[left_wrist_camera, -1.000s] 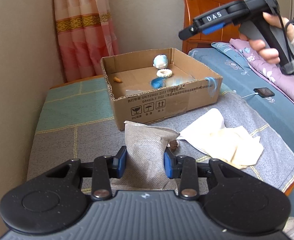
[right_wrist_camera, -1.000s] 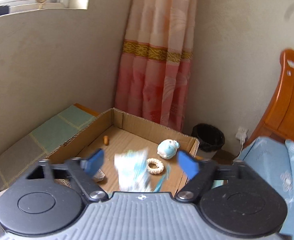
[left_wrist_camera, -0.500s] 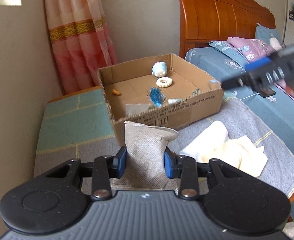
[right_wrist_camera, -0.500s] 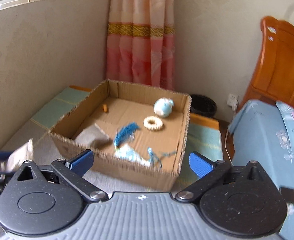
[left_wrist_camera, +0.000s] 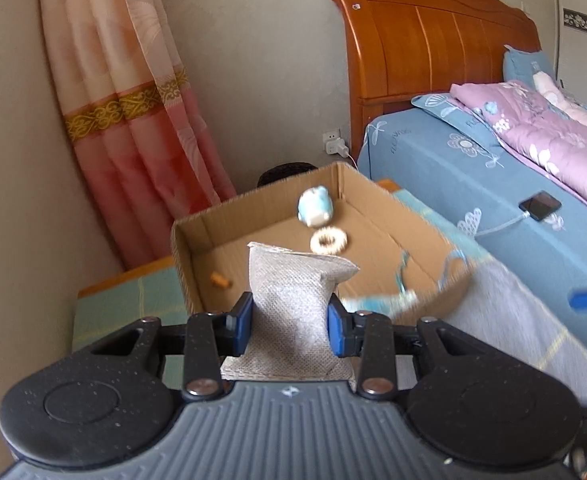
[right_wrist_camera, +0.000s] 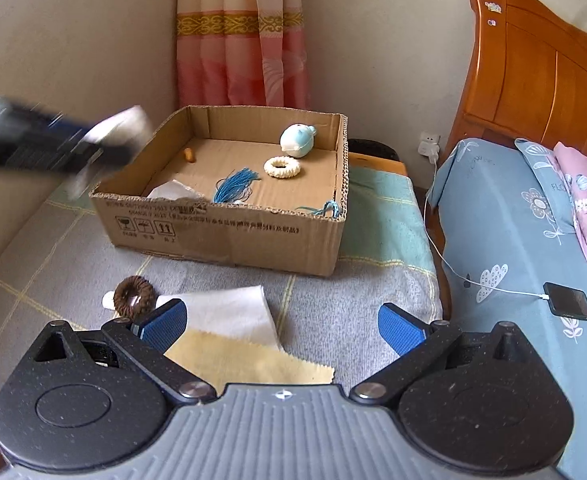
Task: Organize soft objects
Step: 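Carry the pouch and sachet into the cardboard box and open both tools, then move the left tool to the brown hair tie and close on it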
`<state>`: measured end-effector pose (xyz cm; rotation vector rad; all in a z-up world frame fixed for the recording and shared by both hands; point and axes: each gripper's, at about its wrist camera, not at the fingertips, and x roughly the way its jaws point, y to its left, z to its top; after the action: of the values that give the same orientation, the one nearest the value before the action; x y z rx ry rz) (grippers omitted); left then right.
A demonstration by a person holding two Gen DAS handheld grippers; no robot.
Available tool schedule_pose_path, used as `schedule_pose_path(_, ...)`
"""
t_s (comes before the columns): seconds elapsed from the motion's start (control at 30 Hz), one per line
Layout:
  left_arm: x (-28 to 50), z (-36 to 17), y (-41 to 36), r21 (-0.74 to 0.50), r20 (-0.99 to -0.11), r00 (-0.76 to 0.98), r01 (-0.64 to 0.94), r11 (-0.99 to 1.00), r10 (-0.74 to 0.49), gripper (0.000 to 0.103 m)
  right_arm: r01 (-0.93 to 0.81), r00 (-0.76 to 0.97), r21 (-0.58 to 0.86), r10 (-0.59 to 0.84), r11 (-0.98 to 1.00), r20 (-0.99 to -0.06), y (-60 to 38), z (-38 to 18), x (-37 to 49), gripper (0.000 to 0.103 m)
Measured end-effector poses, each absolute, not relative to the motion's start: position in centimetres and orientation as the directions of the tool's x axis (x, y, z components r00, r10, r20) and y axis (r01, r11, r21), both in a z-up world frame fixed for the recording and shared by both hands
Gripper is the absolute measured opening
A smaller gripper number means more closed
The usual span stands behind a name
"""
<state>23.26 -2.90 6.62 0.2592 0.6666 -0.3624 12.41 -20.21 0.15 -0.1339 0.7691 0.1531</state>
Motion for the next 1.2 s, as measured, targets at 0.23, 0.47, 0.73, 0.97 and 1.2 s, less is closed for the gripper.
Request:
schedule_pose_path(0.23,28.7,6.5,-4.7,0.106,-0.665,0.711,0.392,0.914,-0.228,0.036,-0.167,0.72,-0.046,0.09,0.985,-0.688,-21.6,0.3,12.5,0.103)
schedule_pose_path(0.47,33.1,5.8,-6.1,0.138,-0.636,0.752,0.329,0.934,-0.172,0.075,-0.14,0.713,-0.022,0.086,0.99,-0.696,-22.9,-0.2,13.2,0.103)
schedule_pose_path(0.73,30.8,5.6,-5.4,0.173,-0.624,0.771,0.296,0.939,-0.128,0.098,-0.114,0.715,-0.01,0.075,0.993,-0.695,-23.7,-0.5,12.8,0.103)
schedule_pose_path(0.97,26.3,6.7,-3.7,0.193,-0.628,0.768,0.304,0.933,-0.121,0.098,-0.104,0.731,0.008,0.082,0.995,-0.677,-23.8,0.1,11.9,0.103)
schedule_pose_path(1.2,20.8,6.8,-0.9,0.192,-0.6,0.794,0.262,0.946,-0.098,0.1,-0.141,0.76,0.002,0.109,0.99,-0.64,-23.5,0.0,10.2,0.103)
